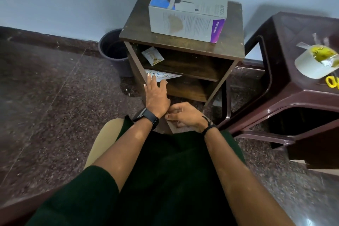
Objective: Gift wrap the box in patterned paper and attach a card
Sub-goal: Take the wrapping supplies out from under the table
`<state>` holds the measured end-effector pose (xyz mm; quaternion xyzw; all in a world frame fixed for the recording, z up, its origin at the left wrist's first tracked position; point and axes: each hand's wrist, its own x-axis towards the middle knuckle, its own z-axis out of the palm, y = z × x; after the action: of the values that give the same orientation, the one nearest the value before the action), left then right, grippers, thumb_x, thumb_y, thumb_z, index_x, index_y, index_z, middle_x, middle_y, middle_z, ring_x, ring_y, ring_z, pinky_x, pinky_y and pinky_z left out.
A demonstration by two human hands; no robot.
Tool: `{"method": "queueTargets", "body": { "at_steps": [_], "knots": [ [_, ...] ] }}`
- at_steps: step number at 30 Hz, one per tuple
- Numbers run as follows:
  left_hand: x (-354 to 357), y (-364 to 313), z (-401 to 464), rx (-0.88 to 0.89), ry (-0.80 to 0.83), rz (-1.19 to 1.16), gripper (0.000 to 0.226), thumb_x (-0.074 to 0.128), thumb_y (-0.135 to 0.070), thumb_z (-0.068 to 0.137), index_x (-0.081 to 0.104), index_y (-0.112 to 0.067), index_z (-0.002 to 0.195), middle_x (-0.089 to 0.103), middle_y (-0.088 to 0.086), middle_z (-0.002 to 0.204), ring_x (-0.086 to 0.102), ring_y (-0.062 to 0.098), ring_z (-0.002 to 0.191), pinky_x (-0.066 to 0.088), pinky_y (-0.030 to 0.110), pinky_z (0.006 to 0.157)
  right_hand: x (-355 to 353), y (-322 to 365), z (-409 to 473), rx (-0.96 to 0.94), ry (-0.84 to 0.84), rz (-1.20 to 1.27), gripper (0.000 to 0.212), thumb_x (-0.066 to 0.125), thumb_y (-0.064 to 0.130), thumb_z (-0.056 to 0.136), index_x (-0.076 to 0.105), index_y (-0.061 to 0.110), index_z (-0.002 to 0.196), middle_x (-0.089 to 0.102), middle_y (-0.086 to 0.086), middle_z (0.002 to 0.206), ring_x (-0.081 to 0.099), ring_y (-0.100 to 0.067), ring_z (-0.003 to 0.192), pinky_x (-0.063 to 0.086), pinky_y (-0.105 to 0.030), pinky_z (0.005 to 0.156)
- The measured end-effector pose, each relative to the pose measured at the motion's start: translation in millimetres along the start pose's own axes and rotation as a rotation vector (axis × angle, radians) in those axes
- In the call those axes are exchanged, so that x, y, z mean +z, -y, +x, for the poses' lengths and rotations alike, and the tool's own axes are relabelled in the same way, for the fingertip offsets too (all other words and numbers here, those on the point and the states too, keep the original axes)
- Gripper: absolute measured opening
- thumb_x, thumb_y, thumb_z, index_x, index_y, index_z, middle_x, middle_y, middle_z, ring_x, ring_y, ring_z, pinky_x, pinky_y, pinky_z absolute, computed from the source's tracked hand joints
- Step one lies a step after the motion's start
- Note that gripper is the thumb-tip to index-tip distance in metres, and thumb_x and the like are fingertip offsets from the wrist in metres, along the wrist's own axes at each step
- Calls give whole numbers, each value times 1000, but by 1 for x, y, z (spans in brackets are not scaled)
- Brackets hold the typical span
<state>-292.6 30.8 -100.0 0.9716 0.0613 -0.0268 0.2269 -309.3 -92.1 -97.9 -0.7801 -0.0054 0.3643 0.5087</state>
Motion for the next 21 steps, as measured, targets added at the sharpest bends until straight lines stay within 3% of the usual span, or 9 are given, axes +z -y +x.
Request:
{"method": "queueTargets", "body": {
  "at_steps": [3, 5, 7, 11, 14, 16, 18, 21],
  "knots": [
    [-6, 18, -5, 40, 20, 97, 59, 52, 1, 80, 39, -12, 136, 13, 21, 154, -6, 35, 145, 3, 47, 118, 19, 2, 4, -20, 47, 92, 9, 75, 12, 79, 67, 12, 83, 67, -7, 79, 64, -14, 71, 57, -37, 74],
    [-9, 28, -10, 58, 12, 230, 53, 51, -6, 86, 39, -13, 136, 17, 19, 153, -4, 33, 146, -1, 47, 118, 31, 4, 8, -23, 82, 87, 16, 78, 13, 75, 64, 15, 81, 70, -13, 91, 68, -22, 85, 57, -42, 81],
    [-10, 34, -12, 81, -15, 359, 45, 49, -13, 89, 42, -14, 133, 24, 18, 151, 1, 32, 146, -6, 48, 116, 38, 7, 12, -9, 118, 104, 22, 79, 12, 74, 60, 13, 87, 68, -14, 99, 68, -24, 91, 58, -38, 78],
    [-11, 30, -6, 166, 17, 568, 33, 43, -16, 91, 48, -14, 124, 51, 13, 127, 33, 30, 134, -8, 47, 117, 31, 13, 18, 20, 248, 157, 23, 76, 5, 76, 60, 12, 91, 67, -7, 93, 67, -19, 84, 59, -32, 73],
    [-9, 20, 8, 202, 57, 550, 27, 41, -12, 92, 52, -11, 117, 60, 10, 110, 54, 27, 110, 9, 44, 118, 20, 15, 24, 83, 373, 116, 17, 73, 5, 79, 65, 9, 94, 68, -5, 87, 65, -16, 79, 58, -32, 78],
    [-9, 14, 23, 180, 58, 473, 27, 43, -9, 90, 52, -8, 116, 59, 12, 113, 55, 30, 108, 30, 40, 107, 8, 17, 31, 139, 408, 166, 24, 71, 8, 82, 63, 7, 104, 68, -4, 90, 65, -17, 82, 57, -32, 80],
    [-10, 8, 40, 91, 96, 329, 30, 47, -5, 88, 50, -4, 118, 54, 15, 118, 53, 33, 110, 43, 40, 90, -5, 20, 43, 161, 381, 240, 26, 67, 7, 86, 60, 7, 110, 67, -7, 96, 63, -19, 88, 57, -31, 79],
    [-11, 4, 66, -19, 197, 188, 32, 52, -7, 88, 47, 0, 119, 50, 20, 122, 52, 37, 113, 46, 43, 86, -20, 26, 67, 147, 191, 226, 18, 57, -2, 90, 58, 8, 104, 64, -9, 94, 60, -18, 84, 54, -31, 79]
  ]
}}
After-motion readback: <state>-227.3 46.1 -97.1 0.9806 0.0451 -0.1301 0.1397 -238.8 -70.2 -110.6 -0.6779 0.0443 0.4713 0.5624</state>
